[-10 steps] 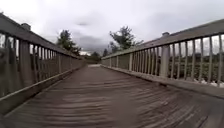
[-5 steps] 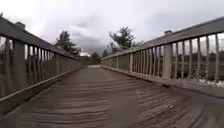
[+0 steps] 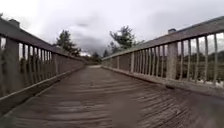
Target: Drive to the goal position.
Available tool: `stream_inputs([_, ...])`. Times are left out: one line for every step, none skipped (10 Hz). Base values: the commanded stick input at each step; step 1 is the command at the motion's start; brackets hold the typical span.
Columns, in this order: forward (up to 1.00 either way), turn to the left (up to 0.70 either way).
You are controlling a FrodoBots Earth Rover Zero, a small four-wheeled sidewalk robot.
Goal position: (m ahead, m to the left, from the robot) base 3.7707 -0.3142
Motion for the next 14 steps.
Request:
stream_inputs([0.30, 0.00])
stream_inputs([0.30, 0.00])
stream_inputs([0.30, 0.00])
stream_inputs([0.30, 0.00])
stream_inputs([0.30, 0.00])
stream_inputs([0.30, 0.00])
stream_inputs([0.30, 0.00])
stream_inputs([0.33, 0.00])
stream_inputs([0.50, 0.00])
stream_inputs([0.50, 0.00])
stream_inputs([0.50, 0.00])
stream_inputs([0.50, 0.00])
stream_inputs([0.50, 0.00])
stream_inputs([0.50, 0.00])
